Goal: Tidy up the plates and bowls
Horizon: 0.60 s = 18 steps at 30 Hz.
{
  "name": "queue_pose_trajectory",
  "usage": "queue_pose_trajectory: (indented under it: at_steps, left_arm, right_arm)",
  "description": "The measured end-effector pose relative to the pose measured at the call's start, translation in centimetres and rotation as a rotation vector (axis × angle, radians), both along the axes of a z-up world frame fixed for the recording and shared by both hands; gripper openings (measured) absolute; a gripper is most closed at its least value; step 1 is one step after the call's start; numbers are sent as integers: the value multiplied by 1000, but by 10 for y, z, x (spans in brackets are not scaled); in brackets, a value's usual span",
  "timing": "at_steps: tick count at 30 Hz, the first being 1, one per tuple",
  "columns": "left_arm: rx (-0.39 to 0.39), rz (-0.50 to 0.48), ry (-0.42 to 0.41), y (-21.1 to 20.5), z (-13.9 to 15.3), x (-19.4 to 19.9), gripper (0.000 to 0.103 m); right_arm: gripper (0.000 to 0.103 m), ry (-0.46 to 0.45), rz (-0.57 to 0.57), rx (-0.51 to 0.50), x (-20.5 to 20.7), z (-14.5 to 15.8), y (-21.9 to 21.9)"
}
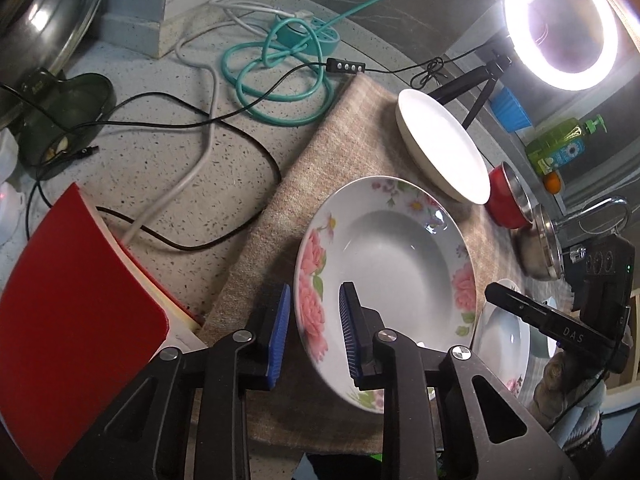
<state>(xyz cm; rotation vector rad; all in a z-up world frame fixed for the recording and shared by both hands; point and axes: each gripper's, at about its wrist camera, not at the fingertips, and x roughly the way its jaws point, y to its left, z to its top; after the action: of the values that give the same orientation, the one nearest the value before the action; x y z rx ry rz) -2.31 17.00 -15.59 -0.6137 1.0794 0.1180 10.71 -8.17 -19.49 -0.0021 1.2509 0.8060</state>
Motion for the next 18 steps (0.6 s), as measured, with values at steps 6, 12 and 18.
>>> queue_pose_trajectory:
  at_steps: [6, 12, 18]
  left_arm:
    - [-7, -2, 7, 2, -4, 4, 18]
    - [-17, -5, 18, 3, -8, 6, 15]
    - [-20, -11, 24, 4, -11, 8, 14]
  right_arm:
    - [16, 21, 11, -11, 5, -8, 10]
    - [11, 39, 22, -17, 6, -14, 15]
    - [11, 34, 19, -28, 4, -15, 18]
